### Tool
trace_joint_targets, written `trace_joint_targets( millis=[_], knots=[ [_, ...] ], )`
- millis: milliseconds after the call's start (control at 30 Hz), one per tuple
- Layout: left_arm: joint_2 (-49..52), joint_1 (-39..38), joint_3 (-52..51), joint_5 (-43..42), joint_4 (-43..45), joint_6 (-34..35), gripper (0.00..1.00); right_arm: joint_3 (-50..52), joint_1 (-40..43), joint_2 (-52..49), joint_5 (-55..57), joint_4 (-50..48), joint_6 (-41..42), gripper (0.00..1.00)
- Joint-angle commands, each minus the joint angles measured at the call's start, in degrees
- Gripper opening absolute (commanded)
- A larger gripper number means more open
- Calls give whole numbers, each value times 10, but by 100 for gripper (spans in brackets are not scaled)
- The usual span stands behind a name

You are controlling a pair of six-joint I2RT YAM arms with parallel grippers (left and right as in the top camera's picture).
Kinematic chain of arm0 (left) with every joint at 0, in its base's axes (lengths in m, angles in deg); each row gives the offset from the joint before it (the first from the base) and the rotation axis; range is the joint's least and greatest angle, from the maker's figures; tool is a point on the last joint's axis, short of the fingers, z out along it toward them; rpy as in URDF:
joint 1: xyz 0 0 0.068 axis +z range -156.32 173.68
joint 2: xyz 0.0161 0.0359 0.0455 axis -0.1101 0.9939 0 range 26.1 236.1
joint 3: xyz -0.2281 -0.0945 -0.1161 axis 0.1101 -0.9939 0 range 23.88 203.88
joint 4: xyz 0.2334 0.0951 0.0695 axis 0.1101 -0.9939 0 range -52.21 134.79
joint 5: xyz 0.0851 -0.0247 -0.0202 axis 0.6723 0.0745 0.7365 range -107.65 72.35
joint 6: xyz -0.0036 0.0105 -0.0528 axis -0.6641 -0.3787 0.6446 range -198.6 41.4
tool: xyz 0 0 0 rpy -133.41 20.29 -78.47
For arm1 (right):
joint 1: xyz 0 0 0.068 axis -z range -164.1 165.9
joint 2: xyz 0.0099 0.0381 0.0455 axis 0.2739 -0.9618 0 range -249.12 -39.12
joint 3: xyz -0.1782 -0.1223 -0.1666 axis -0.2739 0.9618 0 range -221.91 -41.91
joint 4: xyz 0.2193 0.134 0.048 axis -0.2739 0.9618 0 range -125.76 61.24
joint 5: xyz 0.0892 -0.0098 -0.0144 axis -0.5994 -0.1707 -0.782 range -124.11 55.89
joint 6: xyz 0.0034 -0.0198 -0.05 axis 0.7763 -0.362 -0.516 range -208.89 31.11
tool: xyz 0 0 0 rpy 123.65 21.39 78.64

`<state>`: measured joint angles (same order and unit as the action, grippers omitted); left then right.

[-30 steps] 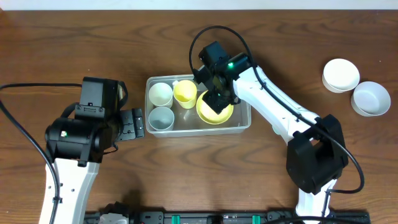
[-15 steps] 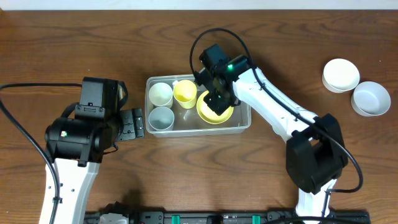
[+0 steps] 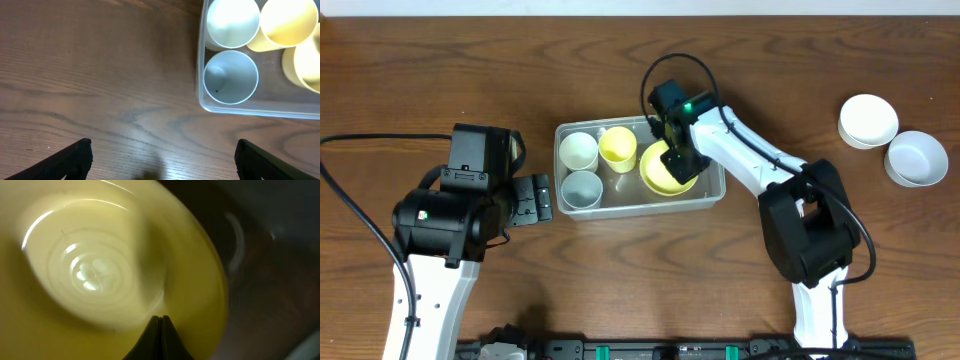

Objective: Pack container
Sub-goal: 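Carry the yellow bowl with the right gripper into the container, then move the right gripper to the white bowl and grasp its rim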

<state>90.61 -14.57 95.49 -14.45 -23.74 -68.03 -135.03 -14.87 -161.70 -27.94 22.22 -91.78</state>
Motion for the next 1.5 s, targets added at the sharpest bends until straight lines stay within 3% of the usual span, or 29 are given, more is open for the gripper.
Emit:
trace_joint_targets(
  millis=[0,400,700,933,1033,1133,1333,1467],
  knots=[
    [2,4,-3,3,0,7,91,3,19,-3,31,-2,42,1],
    [2,4,-3,3,0,7,91,3,22,-3,50,-28,84,1],
    [2,3,-3,3,1,7,91,3,14,3,47,-29,102,6],
    [2,3,-3,3,0,7,91,-15,8,94,37,-29,102,12],
    [2,3,-3,3,0,7,91,-25,19,163,37,-31,102,25],
    [2,4,-3,3,0,7,91,-27,52,222,41,-37,123,47],
    [2,4,-3,3,0,7,91,-27,193,266,35,-31,124,85],
    [2,3,-3,3,0,7,91,-27,307,256,-6,-45,77,94]
  ],
)
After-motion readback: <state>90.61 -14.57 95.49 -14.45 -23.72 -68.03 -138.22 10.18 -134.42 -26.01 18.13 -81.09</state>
